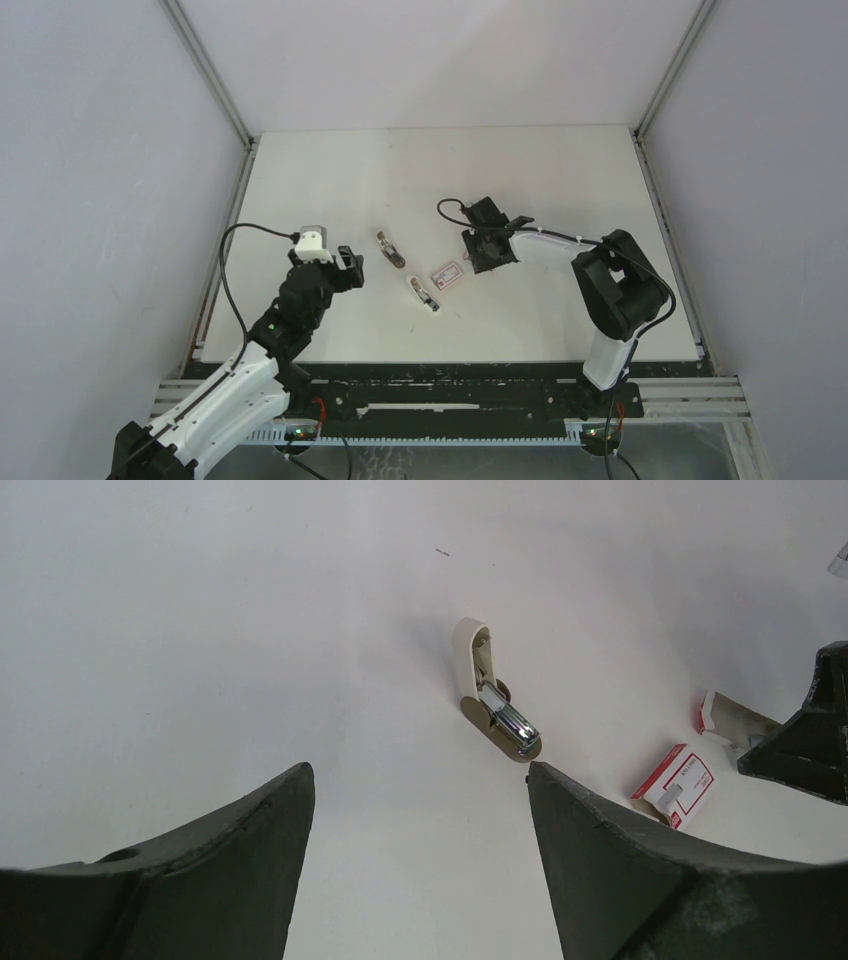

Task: Load the staples into the stapler

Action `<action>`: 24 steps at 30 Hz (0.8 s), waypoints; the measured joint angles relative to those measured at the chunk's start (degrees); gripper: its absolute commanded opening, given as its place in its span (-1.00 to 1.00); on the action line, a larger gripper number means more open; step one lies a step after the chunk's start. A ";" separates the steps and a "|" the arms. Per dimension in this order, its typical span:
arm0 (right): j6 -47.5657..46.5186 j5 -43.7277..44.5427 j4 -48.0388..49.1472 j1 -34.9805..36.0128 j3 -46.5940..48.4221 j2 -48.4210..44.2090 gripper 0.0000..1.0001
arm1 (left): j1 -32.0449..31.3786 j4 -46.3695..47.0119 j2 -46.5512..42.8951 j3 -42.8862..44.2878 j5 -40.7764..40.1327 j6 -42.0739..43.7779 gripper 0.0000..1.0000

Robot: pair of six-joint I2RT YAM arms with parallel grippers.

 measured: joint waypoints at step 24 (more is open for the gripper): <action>-0.02 -1.11 -1.11 0.44 0.00 -1.68 -0.35 | 0.00 0.00 0.00 0.00 0.00 0.00 0.64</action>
